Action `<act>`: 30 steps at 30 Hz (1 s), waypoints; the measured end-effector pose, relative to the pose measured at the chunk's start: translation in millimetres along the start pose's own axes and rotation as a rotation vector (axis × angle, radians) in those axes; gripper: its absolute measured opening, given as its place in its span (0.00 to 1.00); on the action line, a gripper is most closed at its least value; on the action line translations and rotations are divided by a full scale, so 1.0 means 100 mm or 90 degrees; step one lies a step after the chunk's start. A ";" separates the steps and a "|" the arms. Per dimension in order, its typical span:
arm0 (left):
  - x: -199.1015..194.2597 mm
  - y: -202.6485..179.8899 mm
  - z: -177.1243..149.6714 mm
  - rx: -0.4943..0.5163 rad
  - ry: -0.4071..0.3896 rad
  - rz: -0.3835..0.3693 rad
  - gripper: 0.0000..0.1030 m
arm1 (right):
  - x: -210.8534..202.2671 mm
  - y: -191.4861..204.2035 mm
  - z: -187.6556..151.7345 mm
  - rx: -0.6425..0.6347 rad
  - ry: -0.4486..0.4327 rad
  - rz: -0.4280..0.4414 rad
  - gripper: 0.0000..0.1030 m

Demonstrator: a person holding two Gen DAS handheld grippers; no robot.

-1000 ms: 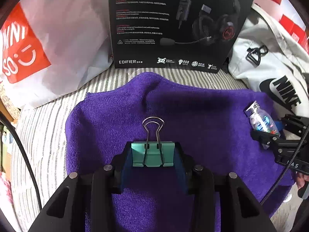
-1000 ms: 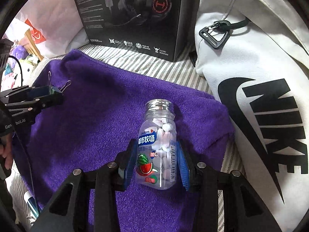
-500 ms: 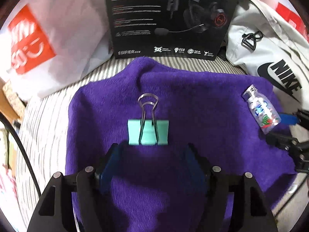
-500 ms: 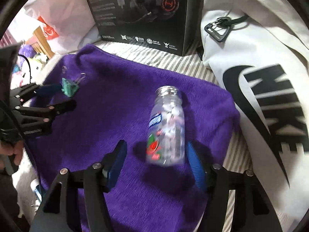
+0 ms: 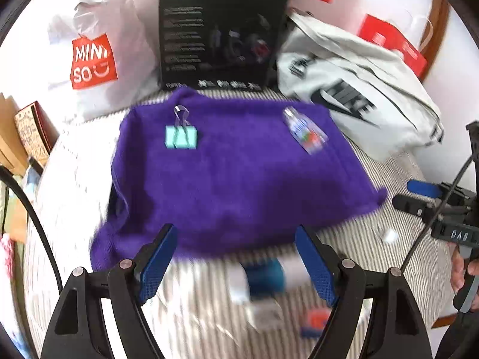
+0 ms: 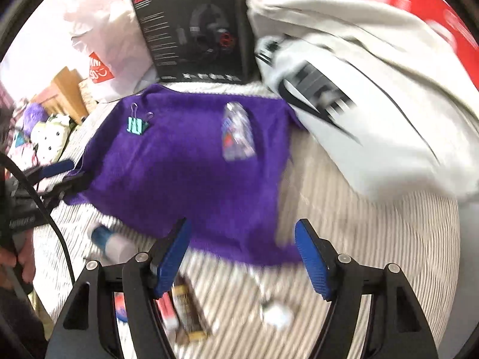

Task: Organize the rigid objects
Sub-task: 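Open both tools to set the clip and bottle on the towel, then grasp the blue-and-white cylinder with the left tool while the right tool grasps the white cap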

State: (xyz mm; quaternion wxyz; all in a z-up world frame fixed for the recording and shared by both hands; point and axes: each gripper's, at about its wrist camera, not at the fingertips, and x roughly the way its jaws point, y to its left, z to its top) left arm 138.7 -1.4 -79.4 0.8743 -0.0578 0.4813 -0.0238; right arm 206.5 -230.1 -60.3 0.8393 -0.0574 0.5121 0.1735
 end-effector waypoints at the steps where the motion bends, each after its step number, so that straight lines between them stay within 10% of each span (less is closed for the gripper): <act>1: 0.00 -0.06 -0.07 0.000 0.001 -0.009 0.78 | -0.07 -0.04 -0.10 0.010 -0.005 -0.003 0.69; 19: 0.55 -0.36 -0.31 0.010 0.063 0.096 0.79 | -0.20 -0.28 -0.89 0.060 0.022 -0.022 0.69; 30: 0.54 -0.34 -0.34 0.020 0.054 0.078 0.74 | 0.19 -0.38 -0.90 0.045 0.028 -0.033 0.67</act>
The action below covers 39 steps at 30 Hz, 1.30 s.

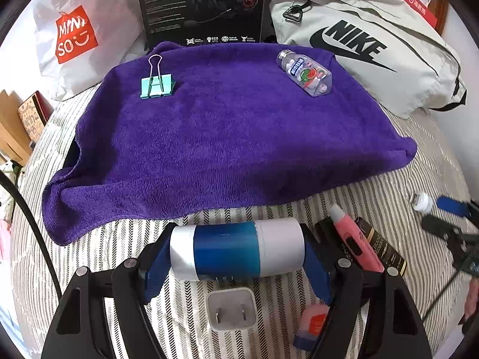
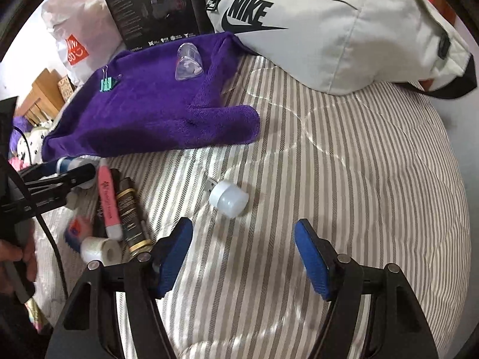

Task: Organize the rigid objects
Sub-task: 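Grasp the blue-and-white cylinder with the left tool while the right tool grasps the white cap, then carry the cylinder and the white cap over the purple towel with both tools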

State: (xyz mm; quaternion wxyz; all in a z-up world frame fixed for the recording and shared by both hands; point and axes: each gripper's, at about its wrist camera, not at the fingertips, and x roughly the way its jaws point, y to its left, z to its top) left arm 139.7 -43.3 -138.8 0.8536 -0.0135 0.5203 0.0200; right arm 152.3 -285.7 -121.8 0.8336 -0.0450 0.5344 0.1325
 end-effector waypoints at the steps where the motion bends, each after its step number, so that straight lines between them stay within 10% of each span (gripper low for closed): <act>1: 0.00 0.00 0.00 0.001 0.001 0.000 0.74 | 0.04 0.00 0.03 -0.010 -0.002 -0.001 0.65; 14: 0.04 0.01 0.03 0.000 0.011 -0.006 0.74 | 0.21 -0.04 0.22 -0.045 -0.005 -0.001 0.28; 39: -0.35 0.48 -0.09 -0.039 -0.033 -0.059 0.73 | -0.09 0.24 0.26 -0.034 -0.016 0.055 0.23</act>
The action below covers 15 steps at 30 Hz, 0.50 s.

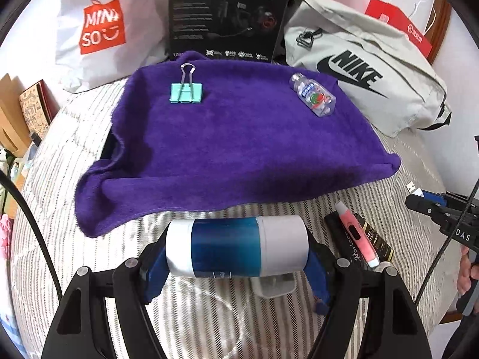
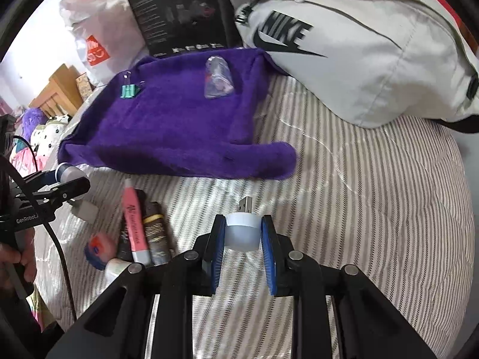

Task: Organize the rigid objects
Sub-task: 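Carry the cylinder and the white cap over the purple towel with both tools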

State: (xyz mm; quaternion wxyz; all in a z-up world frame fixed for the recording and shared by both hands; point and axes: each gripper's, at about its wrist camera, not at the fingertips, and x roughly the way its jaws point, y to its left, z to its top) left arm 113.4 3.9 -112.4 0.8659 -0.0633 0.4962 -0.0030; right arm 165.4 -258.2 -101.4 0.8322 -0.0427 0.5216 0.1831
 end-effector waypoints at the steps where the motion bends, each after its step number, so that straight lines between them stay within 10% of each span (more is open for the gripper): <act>1: -0.03 0.02 0.00 -0.003 -0.003 -0.002 0.73 | -0.01 0.03 0.02 -0.004 -0.001 0.002 0.23; 15: -0.27 0.35 0.19 -0.022 -0.039 0.000 0.73 | -0.04 0.28 0.43 -0.047 -0.025 0.026 0.23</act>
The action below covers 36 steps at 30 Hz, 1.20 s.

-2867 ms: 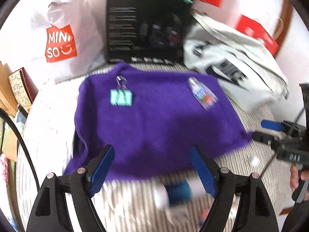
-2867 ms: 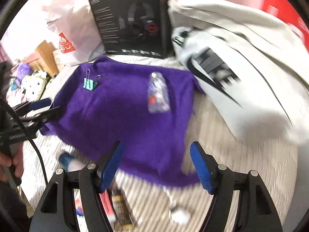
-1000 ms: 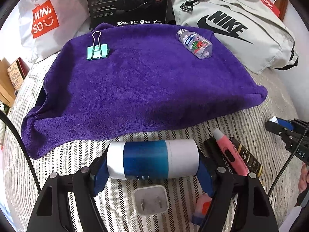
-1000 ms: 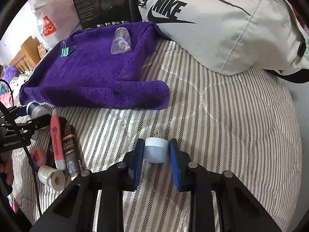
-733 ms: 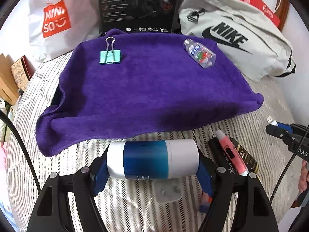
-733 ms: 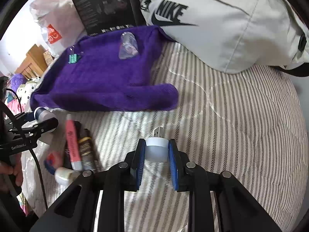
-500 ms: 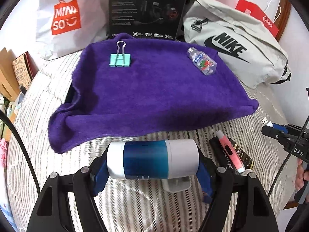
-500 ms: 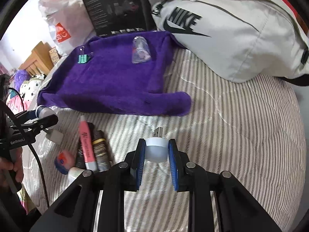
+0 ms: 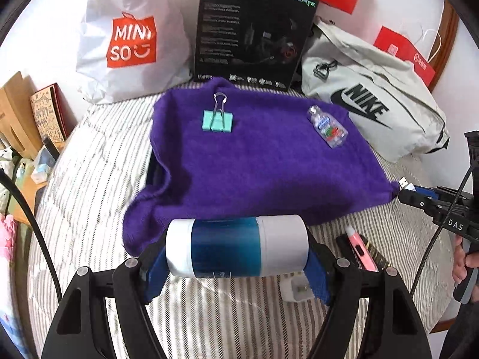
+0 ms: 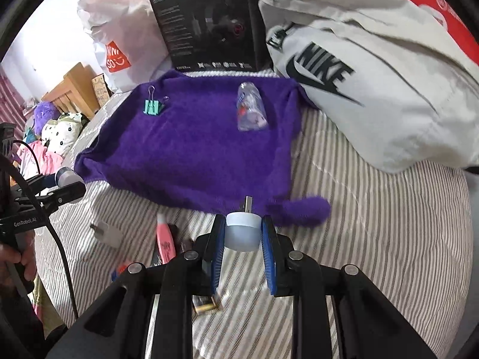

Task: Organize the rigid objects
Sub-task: 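Carry the cylinder and the white cap over the purple towel with both tools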

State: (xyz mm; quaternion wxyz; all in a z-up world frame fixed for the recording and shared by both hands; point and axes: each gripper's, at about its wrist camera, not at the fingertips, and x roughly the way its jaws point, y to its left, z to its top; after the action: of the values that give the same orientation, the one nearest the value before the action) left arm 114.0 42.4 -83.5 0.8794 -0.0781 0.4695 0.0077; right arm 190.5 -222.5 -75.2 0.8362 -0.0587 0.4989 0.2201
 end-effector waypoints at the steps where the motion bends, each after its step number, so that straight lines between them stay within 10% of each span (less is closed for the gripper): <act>1: 0.00 0.01 0.03 0.000 -0.002 0.001 0.73 | 0.00 0.01 0.03 -0.002 -0.001 -0.001 0.23; 36: 1.16 0.28 0.99 0.022 0.040 0.031 0.73 | 1.03 -0.04 0.77 -0.051 0.073 -0.017 0.23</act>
State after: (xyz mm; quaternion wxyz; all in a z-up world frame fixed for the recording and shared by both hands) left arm 258.0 77.0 -129.2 0.8652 -0.0516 0.4985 0.0182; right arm 296.0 -169.5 -126.0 0.8061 -0.1116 0.5358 0.2251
